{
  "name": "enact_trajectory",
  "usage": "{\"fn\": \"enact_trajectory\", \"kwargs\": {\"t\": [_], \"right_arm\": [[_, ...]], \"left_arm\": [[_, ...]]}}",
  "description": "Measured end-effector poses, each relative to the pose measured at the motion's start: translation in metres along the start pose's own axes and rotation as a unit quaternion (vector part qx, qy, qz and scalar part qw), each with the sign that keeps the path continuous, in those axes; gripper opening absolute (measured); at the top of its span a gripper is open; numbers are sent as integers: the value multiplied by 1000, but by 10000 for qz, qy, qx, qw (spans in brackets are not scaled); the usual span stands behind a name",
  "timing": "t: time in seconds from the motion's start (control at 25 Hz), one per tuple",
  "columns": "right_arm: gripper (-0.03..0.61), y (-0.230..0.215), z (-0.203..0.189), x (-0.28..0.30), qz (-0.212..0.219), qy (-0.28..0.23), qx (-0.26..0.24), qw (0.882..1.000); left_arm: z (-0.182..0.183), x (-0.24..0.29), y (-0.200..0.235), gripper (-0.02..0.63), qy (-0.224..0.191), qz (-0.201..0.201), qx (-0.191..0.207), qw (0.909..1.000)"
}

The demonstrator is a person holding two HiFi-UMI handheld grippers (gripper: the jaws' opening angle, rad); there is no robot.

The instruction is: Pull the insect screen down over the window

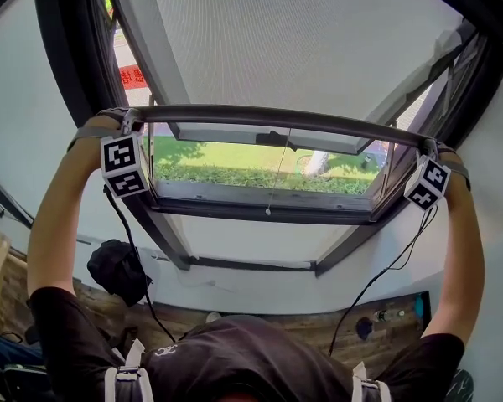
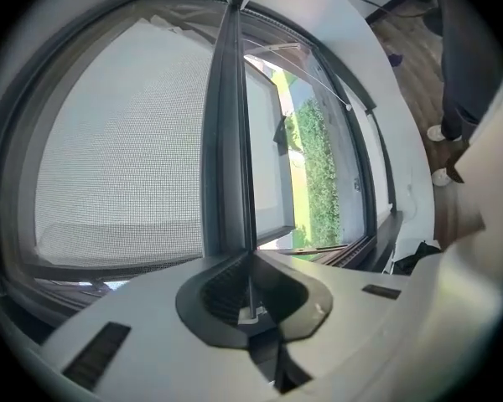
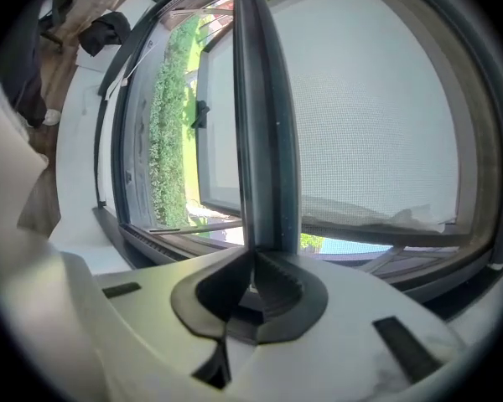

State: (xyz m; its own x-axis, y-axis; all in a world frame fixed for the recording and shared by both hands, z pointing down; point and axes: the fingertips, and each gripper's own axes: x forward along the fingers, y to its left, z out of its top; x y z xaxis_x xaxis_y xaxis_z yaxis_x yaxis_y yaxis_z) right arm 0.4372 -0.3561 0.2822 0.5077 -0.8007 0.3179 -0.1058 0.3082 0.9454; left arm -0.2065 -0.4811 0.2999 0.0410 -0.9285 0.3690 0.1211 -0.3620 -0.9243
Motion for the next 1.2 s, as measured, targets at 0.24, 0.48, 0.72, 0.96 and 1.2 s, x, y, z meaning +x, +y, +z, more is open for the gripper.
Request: {"fn": "enact_trajectory", "kwargs": {"t": [0.24,0.48,0.72,0.96,1.2], "right_arm": [[23,51,2,14,257,44,-62,9996],[23,87,5,27,556,121,-139,9983],[23,132,8,41,769,248,-194,9965],[23,185,11,59,912,335,-294,9948],[23,233,13,76,1059,476,-314,9927]], "left_arm": [[6,18,-52,29,-29,-372,10,9993],[9,32,-88,28,-34,-618,-86,9980],[13,51,-131,28,-12,-840,-52,9964],[19,73,-183,28,-68,-1054,-95,9944],[24,95,-228,29,-23,-1036,-60,9946]]}}
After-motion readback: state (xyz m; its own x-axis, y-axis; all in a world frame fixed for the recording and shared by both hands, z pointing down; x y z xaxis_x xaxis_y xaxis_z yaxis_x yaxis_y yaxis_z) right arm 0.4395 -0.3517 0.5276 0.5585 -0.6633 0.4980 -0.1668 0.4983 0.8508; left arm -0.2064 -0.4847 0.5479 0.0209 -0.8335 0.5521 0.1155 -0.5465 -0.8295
